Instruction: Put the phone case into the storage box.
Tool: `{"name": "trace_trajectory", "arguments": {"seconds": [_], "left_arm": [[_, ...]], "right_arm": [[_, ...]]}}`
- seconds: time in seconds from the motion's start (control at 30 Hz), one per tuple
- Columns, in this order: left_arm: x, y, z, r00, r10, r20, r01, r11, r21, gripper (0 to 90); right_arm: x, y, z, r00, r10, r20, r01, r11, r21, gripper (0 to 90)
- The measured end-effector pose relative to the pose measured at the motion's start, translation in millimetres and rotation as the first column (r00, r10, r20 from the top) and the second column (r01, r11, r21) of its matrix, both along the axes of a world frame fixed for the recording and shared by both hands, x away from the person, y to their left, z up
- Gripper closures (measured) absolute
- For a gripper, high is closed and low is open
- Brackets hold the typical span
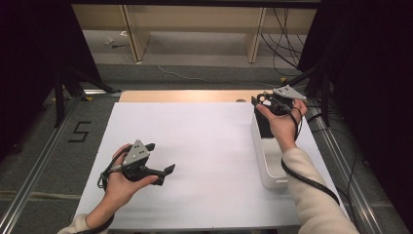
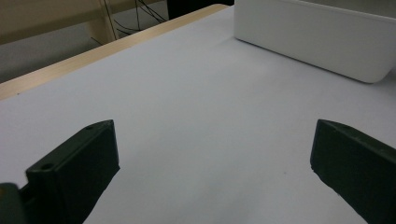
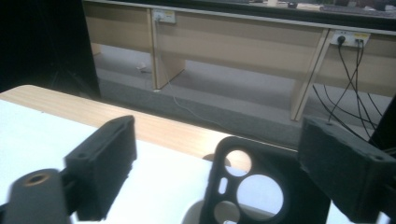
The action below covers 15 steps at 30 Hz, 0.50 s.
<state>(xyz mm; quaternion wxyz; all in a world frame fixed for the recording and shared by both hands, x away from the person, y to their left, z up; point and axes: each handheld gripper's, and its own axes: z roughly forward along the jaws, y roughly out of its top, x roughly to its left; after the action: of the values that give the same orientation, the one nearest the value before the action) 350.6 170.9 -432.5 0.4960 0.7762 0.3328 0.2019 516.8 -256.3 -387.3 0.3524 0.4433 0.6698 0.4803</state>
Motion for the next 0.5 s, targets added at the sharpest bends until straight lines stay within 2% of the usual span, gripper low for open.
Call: {"name": "trace_trajectory", "arguments": {"seconds": [0.2,0.5], "left_arm": [[0.1,0.2,-0.2,1.0,0.001,-0.001,-0.001,1.0,0.0,0.7],[0.1,0.2,-0.5,1.0,0.001,-0.002,-0.001,1.0,0.001,0.7]], "right_arm": [[-4.2,5.8,0.2,0.9989,0.045,-0.012,-0.045,0.999,-0.002,19.6],[-12.5,17.3,-1.1,0.9938,0.106,-0.036,-0.106,0.994,-0.001,19.3]]}}
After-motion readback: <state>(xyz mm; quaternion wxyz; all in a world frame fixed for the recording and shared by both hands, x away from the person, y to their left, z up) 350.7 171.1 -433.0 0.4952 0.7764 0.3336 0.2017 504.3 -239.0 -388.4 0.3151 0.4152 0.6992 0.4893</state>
